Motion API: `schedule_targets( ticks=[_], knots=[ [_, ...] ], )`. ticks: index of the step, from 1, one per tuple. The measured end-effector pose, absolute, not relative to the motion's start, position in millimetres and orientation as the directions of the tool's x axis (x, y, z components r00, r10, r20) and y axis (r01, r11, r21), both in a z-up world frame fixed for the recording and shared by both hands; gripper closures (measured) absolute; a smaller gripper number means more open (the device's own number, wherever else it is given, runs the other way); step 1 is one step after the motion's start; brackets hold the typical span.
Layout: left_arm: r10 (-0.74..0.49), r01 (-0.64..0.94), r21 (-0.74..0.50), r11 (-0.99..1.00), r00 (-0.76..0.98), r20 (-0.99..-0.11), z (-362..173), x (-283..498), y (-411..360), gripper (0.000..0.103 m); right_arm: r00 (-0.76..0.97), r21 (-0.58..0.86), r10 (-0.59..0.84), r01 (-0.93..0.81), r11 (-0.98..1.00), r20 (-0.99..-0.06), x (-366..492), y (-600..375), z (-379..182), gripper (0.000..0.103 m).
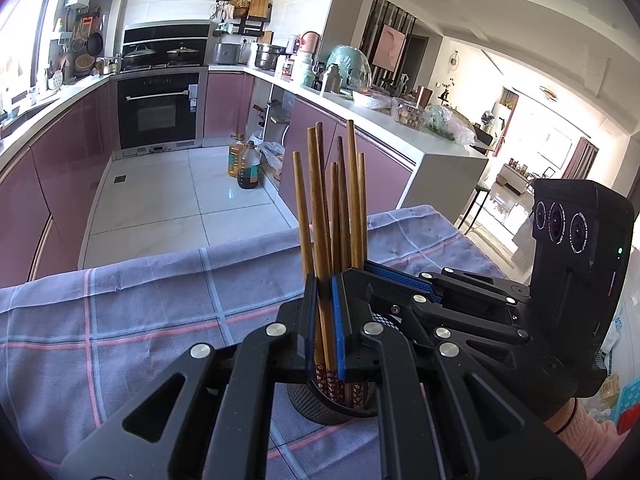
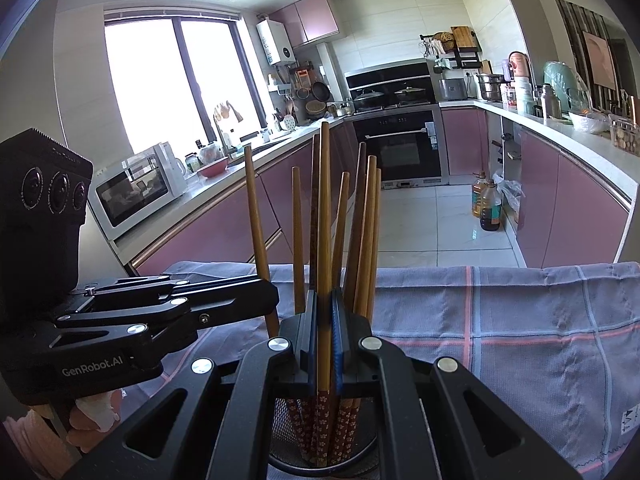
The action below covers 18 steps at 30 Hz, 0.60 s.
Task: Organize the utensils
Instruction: 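Open the left gripper and release the chopstick among the others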
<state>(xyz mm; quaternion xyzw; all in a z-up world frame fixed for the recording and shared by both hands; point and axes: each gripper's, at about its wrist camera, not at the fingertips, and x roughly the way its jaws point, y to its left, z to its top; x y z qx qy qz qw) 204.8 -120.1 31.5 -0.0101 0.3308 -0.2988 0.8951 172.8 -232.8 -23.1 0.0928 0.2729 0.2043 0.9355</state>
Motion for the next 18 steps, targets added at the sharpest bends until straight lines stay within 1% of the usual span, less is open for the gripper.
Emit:
schedule_targets(
  ticks=[18],
  knots=[
    [-0.534,0.527,-0.216,0.822,0.581,-0.614,15.4,214.2,-127.0,0.095,0.764,0.297,0.434,-0.325,0.898,-0.478,177.0,-235.6,-23.8,0.097]
  ],
)
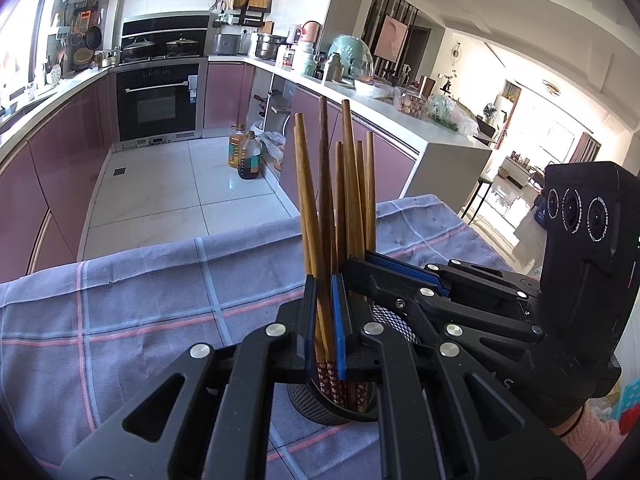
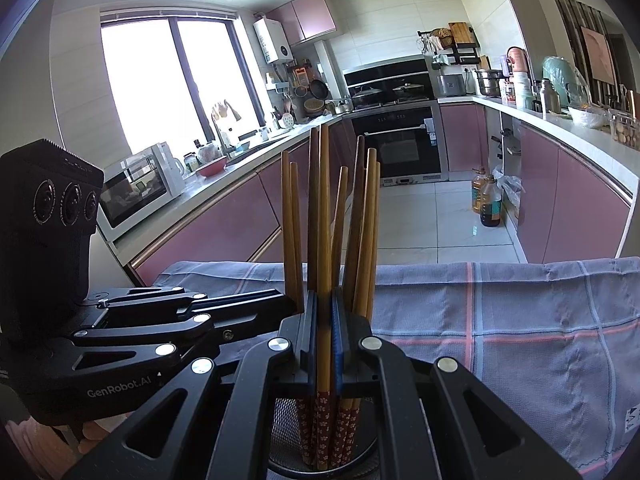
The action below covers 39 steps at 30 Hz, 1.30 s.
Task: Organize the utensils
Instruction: 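Open the left gripper and release the chopstick among the others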
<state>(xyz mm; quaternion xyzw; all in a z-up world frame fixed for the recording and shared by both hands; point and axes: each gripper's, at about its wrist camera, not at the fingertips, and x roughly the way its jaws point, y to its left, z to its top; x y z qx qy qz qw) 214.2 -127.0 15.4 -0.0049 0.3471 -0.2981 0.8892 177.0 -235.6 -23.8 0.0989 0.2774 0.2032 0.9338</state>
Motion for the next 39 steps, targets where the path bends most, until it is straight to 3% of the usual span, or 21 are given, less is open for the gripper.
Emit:
schedule_targets(
  ticks=[25,31,39],
  knots=[
    [-0.543,0.524,-0.238,0.818,0.564,-0.623,-4.9,208.6,-114.9,0.095,0.763,0.303,0.433,-0.318,0.898,-0.481,174.0,-239.2,-29.2,0.096],
    [-0.541,0.526,-0.231,0.818,0.571,-0.617,-5.1,205.6,-114.0,0.095,0.765,0.3,0.433,-0.322,0.898,-0.476,171.1,-239.7,-28.7,0.089],
    [-0.542,0.527,-0.227,0.819,0.579,-0.609,-6.7,197.4,-110.5,0.095,0.757,0.298,0.45,-0.342,0.891,-0.474,166.2,-236.7,-28.8,0.086]
  ],
)
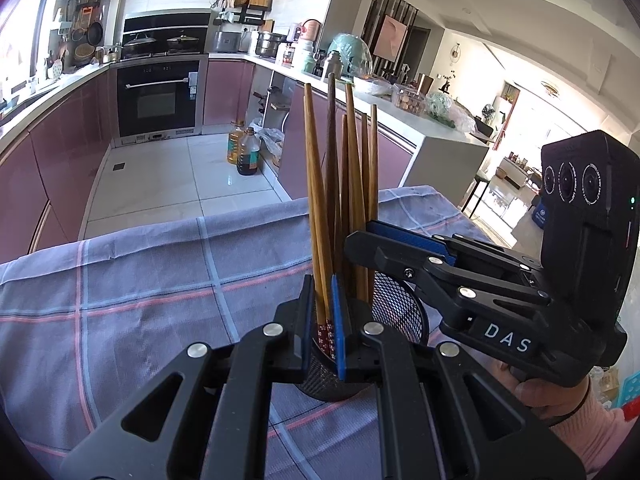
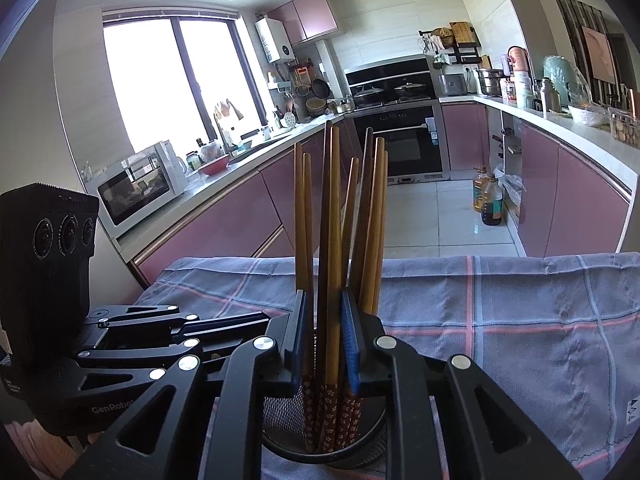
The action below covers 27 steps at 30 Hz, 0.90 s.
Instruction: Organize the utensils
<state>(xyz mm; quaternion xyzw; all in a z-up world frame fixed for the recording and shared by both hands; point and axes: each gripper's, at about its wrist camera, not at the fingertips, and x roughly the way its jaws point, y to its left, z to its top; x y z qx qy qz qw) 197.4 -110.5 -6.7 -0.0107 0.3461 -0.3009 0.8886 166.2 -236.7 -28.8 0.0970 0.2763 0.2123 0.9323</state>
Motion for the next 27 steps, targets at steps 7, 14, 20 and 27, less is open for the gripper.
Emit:
schedule_targets(
  ticks=[7,14,20,27],
  knots=[
    [-0.548,0.528,-0.232,0.817,0.583,-0.6,-6.0,190.7,-106.6,0.095,0.735,0.334,0.499,-0.377,0.864,-0.459,163.0,-238.7,-30.4,0.086],
    [-0.547,0.526,-0.235,0.818,0.583,-0.601,-8.5,187.7,-104.6,0.094,0.734,0.323,0.48,-0.362,0.875,-0.48,161.7,-237.6,-35.4,0.086],
    [-0.548,0.523,-0.24,0.818,0.582,-0.6,-8.6,184.6,-102.3,0.09,0.748,0.314,0.449,-0.33,0.891,-0.488,154.5,-243.4,-38.4,0.086],
    [-0.543,0.514,-0.239,0.824,0.593,-0.595,-12.6,171.5,-95.1,0.085,0.763,0.295,0.435,-0.327,0.898,-0.479,144.9,-246.5,-32.6,0.086]
  ],
)
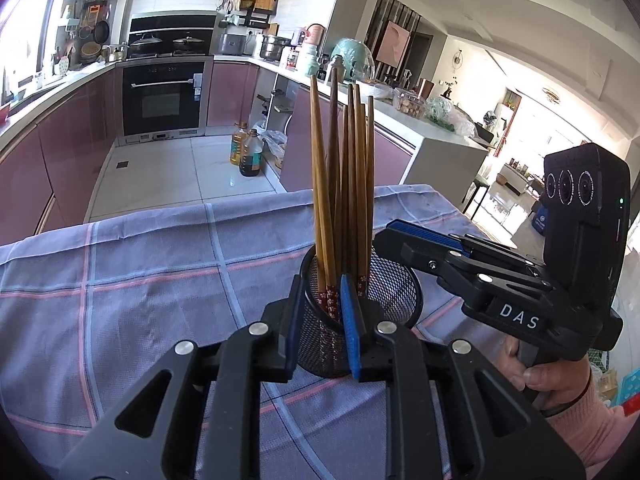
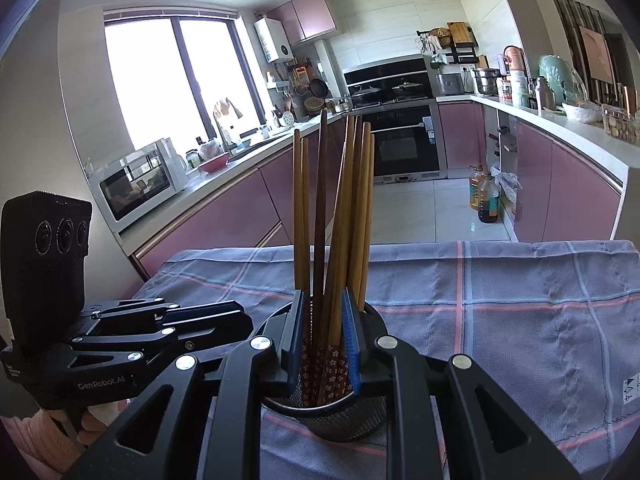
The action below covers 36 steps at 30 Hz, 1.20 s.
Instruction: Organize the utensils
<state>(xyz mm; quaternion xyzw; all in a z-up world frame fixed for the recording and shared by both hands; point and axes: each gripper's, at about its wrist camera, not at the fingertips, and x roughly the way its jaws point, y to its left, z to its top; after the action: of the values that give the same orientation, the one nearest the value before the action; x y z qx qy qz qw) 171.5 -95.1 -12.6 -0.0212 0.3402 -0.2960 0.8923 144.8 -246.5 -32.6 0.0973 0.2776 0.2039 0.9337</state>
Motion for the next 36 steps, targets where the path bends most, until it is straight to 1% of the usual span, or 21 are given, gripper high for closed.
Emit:
schedule_targets(
  ticks=[3,5,7,9,11,14,15,17,18,19,20,21,22,23,25,32,36],
  knots=[
    [-0.535,0.512,-0.225,0.829,0.608,-0.586,-11.0,162.8,-93.3,0.081,0.764,0.299,0.436,-0.326,0.897,-0.476,141.4,-247.2,-32.2,0.083],
    [-0.529,0.509,-0.215,0.833,0.621,-0.579,-9.9,157.0,-91.2,0.077,0.769,0.291,0.432,-0.327,0.899,-0.471,136.5,-246.7,-30.9,0.079],
    [-0.516,0.502,-0.198,0.842,0.64,-0.569,-8.7,150.8,-88.3,0.069,0.776,0.277,0.424,-0.327,0.903,-0.466,131.0,-245.4,-28.9,0.075],
    [-0.504,0.495,-0.181,0.85,0.661,-0.557,-7.3,143.4,-85.5,0.065,0.786,0.264,0.416,-0.326,0.908,-0.458,125.5,-245.3,-26.3,0.069],
    [-0.49,0.482,-0.17,0.859,0.682,-0.543,-6.1,136.4,-80.8,0.06,0.799,0.249,0.401,-0.319,0.914,-0.448,118.4,-244.7,-24.2,0.055],
    [-0.466,0.458,-0.154,0.876,0.715,-0.521,-3.9,127.2,-72.3,0.048,0.811,0.228,0.386,-0.315,0.921,-0.439,109.7,-242.9,-24.3,0.049],
    [-0.454,0.447,-0.146,0.883,0.73,-0.51,-3.2,122.8,-69.3,0.042,0.815,0.218,0.379,-0.312,0.925,-0.439,106.6,-241.6,-25.0,0.047],
    [-0.426,0.422,-0.126,0.898,0.76,-0.491,-1.4,115.8,-64.0,0.034,0.823,0.198,0.366,-0.308,0.93,-0.436,100.5,-238.0,-26.8,0.038],
    [-0.413,0.411,-0.116,0.904,0.774,-0.48,-1.3,110.9,-61.2,0.029,0.826,0.191,0.359,-0.305,0.933,-0.434,98.0,-235.8,-27.5,0.037],
    [-0.402,0.402,-0.107,0.909,0.784,-0.472,-1.3,107.1,-59.0,0.026,0.83,0.181,0.352,-0.302,0.936,-0.433,95.0,-234.9,-28.2,0.034],
    [-0.391,0.392,-0.1,0.914,0.794,-0.465,-1.3,104.1,-57.1,0.023,0.834,0.171,0.344,-0.299,0.939,-0.432,92.3,-233.5,-28.8,0.029],
    [-0.377,0.38,-0.089,0.921,0.806,-0.456,-1.4,100.0,-55.8,0.015,0.84,0.156,0.331,-0.292,0.944,-0.431,89.6,-232.7,-29.2,0.026],
    [-0.364,0.368,-0.081,0.926,0.819,-0.444,-1.1,94.9,-54.6,0.008,0.85,0.137,0.313,-0.281,0.95,-0.424,86.1,-231.9,-29.4,0.018],
    [-0.351,0.355,-0.074,0.932,0.831,-0.432,-1.2,90.9,-53.3,0.007,0.861,0.122,0.297,-0.271,0.955,-0.414,82.8,-231.3,-29.1,0.011],
    [-0.324,0.331,-0.057,0.942,0.852,-0.411,-1.2,83.2,-51.6,0.006,0.876,0.105,0.276,-0.255,0.961,-0.395,77.9,-231.2,-28.3,0.007],
    [-0.246,0.249,-0.039,0.968,0.901,-0.358,1.0,60.7,-45.6,0.006,0.91,0.055,0.225,-0.22,0.974,-0.349,55.8,-223.2,-26.1,0.007],
    [-0.209,0.21,-0.032,0.977,0.929,-0.305,7.2,43.5,-40.6,0.006,0.935,0.045,0.207,-0.203,0.978,-0.288,41.5,-221.4,-23.5,0.007]
  ],
)
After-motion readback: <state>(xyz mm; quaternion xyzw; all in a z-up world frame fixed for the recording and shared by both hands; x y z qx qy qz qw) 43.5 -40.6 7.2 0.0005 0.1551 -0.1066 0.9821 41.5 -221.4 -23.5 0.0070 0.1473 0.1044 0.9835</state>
